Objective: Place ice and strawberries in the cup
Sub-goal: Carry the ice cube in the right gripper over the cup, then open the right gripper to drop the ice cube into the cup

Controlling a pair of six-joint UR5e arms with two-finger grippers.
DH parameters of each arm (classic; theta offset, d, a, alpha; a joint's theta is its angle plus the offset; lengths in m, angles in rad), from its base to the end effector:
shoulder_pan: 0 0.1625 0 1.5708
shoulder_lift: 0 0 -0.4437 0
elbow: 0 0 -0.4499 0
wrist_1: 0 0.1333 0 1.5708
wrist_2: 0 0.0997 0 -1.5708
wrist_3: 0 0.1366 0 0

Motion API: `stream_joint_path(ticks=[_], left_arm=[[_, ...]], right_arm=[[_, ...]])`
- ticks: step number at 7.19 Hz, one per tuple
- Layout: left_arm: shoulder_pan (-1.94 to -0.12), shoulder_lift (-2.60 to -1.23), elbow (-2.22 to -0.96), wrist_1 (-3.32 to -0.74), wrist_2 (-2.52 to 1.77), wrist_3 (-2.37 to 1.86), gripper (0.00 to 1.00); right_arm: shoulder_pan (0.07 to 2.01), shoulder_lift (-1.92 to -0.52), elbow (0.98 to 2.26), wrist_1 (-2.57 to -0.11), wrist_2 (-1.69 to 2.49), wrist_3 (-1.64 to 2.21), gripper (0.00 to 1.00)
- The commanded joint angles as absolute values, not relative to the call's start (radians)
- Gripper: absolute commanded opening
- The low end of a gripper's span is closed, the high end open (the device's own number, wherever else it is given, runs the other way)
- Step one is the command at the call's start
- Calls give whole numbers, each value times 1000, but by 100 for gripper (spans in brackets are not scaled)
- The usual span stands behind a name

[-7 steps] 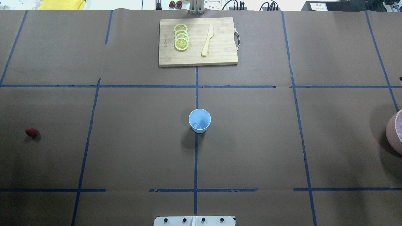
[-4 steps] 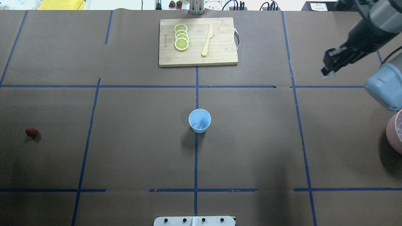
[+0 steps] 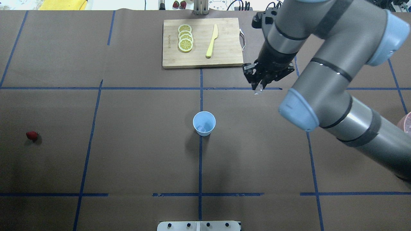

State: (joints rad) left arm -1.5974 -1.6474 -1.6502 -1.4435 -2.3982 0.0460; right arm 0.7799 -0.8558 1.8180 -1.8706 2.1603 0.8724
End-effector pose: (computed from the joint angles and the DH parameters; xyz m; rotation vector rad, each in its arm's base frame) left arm -0.0482 -0.5796 0.6245 0.0571 0.8258 0.0302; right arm -0.4549 -0.5306 0.1566 0.0136 -0.8565 -0.1187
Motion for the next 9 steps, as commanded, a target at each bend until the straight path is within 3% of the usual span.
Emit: stream_joint_path(ticks=[1, 2, 7, 9], left_arm=[[-1597, -1647, -1651, -1443, -2398, 46, 100], [-1597, -1647, -1649, -1445, -2398, 46, 100], [-1597, -1647, -1648, -1445, -2398, 46, 100], [-1597, -1651, -1647, -1443, -2398, 46, 100]], right_arm=[[643, -757, 1629, -1676, 2035, 1065, 0], [609, -708, 1571, -1675, 1992, 1092, 0], [534, -712, 1571, -1680, 1924, 1117, 0], [532, -713, 1569, -1680, 1924, 1117, 5]])
